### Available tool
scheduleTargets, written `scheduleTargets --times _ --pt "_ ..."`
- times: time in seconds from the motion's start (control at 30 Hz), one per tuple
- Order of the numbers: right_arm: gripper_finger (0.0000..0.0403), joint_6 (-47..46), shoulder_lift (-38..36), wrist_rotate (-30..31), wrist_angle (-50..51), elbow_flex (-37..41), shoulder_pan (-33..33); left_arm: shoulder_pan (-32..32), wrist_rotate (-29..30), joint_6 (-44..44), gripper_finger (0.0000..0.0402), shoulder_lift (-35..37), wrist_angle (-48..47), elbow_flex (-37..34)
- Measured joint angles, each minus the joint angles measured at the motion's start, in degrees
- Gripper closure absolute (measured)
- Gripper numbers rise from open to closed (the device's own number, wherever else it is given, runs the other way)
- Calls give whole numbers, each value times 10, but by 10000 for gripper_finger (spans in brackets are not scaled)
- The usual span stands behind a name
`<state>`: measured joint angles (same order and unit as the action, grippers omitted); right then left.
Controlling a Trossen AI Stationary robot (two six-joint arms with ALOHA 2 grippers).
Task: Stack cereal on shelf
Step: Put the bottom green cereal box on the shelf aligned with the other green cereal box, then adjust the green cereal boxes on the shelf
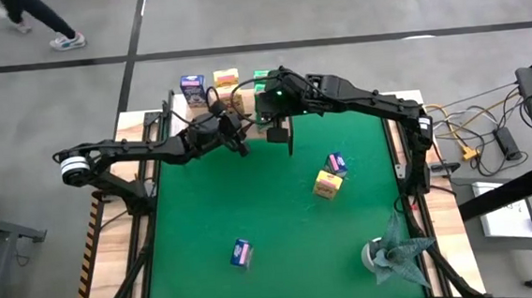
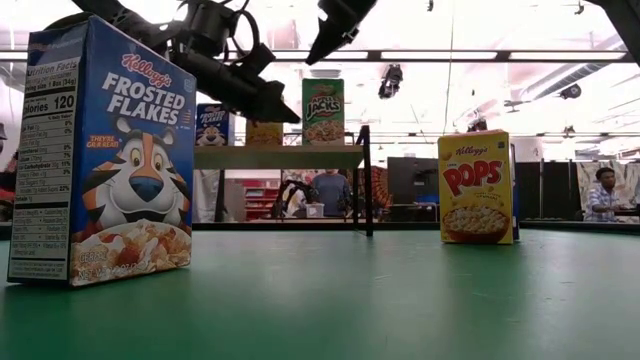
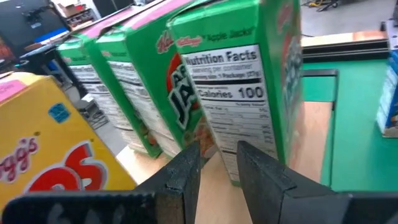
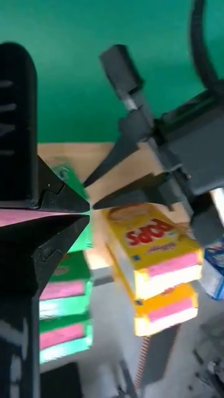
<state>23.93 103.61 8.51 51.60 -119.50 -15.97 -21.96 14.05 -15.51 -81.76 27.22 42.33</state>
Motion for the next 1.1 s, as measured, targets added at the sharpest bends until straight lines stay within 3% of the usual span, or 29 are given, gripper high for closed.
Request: scheduleTargets --times 0.33,0.8,1.1 --pt "394 31 1 5 -62 27 -3 1 10 0 314 15 -24 0" --pt "394 46 0 -3 -103 20 -75 27 10 -20 314 188 -57 -57" --pt "394 10 2 -124 -163 20 -111 27 9 -20 314 274 -57 -101"
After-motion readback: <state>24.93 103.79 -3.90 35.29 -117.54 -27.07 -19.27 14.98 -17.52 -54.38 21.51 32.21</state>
